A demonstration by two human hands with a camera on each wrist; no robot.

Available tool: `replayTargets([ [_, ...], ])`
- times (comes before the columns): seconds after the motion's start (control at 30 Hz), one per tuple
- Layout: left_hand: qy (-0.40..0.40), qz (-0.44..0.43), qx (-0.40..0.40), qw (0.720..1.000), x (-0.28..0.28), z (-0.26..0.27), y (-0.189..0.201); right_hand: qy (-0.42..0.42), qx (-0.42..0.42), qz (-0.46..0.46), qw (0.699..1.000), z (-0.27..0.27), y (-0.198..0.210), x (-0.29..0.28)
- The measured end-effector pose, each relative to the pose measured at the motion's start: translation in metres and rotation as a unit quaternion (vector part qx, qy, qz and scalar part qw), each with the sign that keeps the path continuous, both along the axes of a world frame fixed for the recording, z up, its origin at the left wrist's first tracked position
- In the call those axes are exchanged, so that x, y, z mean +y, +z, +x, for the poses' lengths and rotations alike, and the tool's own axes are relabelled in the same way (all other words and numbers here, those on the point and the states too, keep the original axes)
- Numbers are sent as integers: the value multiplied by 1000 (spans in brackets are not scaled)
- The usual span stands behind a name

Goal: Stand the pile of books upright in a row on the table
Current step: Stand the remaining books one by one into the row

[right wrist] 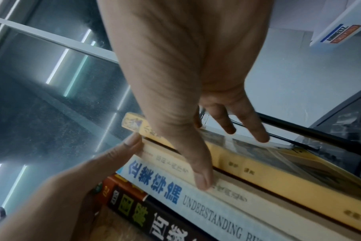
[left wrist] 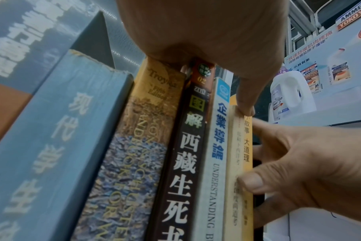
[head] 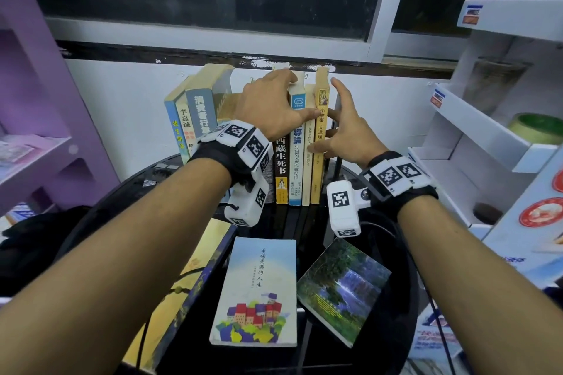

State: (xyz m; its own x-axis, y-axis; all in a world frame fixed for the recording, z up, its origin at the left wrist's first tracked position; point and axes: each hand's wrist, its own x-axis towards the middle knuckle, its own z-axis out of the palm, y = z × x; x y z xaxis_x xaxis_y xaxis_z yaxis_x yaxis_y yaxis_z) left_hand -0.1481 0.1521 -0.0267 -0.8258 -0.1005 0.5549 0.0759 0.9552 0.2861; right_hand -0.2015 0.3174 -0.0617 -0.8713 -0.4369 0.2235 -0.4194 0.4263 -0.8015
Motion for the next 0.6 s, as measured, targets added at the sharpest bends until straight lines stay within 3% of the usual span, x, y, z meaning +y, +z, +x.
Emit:
replayTargets([
  [0.13, -1, -2, 7, 1000, 0, -1, -1, 29, -35, 19, 999, -7, -8, 1],
  [0.3, 1, -2, 12, 1000, -1, -2, -3, 57, -91, -30, 994, -12, -19, 3],
  [0.6, 0, -4, 20, 1000, 0, -4, -4, 47, -92, -53, 993, -6, -24, 5],
])
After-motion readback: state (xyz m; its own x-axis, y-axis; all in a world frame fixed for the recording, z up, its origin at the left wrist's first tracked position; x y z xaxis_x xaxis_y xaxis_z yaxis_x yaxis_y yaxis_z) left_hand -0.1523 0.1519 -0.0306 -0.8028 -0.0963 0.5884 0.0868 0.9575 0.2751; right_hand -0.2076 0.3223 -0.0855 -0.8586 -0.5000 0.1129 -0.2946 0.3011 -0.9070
